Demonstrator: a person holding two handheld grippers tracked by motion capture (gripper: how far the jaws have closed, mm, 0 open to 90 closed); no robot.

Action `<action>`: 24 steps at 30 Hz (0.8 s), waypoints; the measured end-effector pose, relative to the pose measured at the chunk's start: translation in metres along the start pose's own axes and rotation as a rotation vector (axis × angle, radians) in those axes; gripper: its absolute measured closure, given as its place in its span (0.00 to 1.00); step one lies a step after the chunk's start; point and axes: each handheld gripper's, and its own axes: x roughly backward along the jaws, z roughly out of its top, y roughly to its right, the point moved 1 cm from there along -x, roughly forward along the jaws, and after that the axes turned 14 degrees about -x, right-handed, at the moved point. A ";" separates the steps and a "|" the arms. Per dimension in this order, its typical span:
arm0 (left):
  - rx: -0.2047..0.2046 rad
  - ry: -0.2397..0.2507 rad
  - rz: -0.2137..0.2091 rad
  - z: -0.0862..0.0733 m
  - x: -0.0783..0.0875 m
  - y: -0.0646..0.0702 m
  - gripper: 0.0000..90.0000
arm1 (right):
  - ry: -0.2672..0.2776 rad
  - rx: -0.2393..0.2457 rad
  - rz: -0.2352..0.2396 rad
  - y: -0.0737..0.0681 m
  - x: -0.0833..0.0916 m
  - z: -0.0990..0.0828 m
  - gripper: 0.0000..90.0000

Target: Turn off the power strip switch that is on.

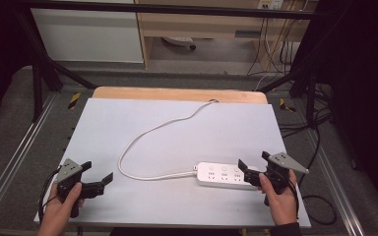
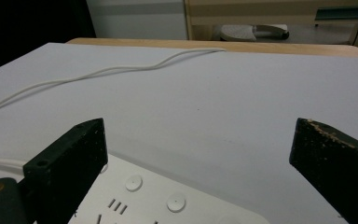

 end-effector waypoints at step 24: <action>0.005 0.003 0.001 0.000 0.000 0.000 0.07 | 0.040 0.034 -0.109 0.038 0.006 -0.001 0.07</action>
